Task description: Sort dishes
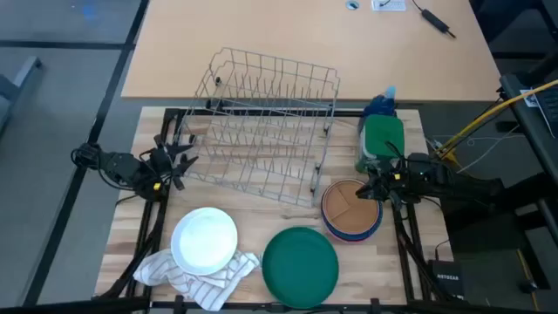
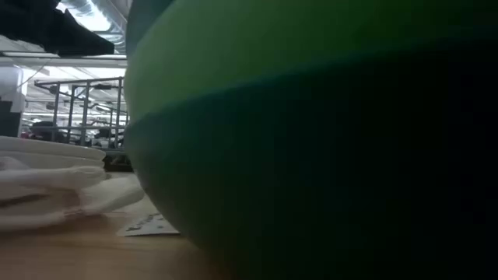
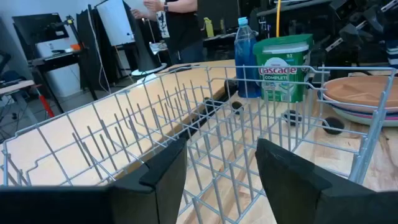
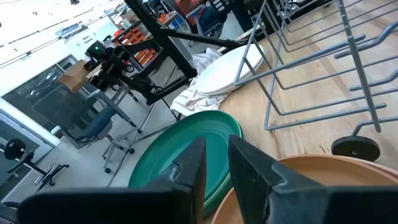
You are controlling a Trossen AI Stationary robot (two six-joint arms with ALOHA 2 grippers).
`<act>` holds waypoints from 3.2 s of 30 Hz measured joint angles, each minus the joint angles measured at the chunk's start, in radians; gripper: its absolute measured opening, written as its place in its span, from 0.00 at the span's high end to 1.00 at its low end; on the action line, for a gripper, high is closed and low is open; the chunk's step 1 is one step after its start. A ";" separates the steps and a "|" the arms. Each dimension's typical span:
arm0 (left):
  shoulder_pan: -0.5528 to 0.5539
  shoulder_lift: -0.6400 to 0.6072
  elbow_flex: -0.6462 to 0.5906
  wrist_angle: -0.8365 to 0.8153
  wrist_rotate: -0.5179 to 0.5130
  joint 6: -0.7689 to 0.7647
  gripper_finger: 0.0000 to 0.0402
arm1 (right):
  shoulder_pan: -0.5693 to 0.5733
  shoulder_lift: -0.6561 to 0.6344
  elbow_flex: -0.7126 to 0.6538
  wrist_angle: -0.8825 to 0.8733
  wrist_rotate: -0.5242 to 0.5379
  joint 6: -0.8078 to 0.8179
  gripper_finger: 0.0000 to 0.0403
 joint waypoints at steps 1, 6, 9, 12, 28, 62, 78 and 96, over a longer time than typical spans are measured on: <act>0.000 0.000 0.000 0.000 0.000 0.000 0.54 | 0.000 0.000 0.000 0.000 0.000 0.000 0.82; 0.000 0.000 0.000 0.000 0.000 0.000 0.54 | 0.000 0.000 0.000 0.000 0.000 0.000 0.82; 0.000 0.000 0.000 0.000 0.000 0.000 0.54 | 0.000 0.000 0.000 0.000 0.000 0.000 0.82; 0.000 0.000 0.000 0.000 0.000 0.000 0.54 | 0.000 0.000 0.000 0.000 0.000 0.000 0.82; 0.000 0.000 0.000 0.000 0.000 0.000 0.54 | 0.000 0.000 0.000 0.000 0.000 0.000 0.82; 0.000 0.000 0.000 0.000 0.000 0.000 0.54 | 0.000 0.000 0.000 0.000 0.000 0.000 0.82; 0.000 0.000 0.000 0.000 0.000 0.000 0.54 | 0.000 0.000 0.000 0.009 0.028 -0.001 0.82; 0.000 0.000 0.000 0.000 0.000 0.000 0.54 | 0.000 0.013 0.000 0.163 0.099 0.155 0.82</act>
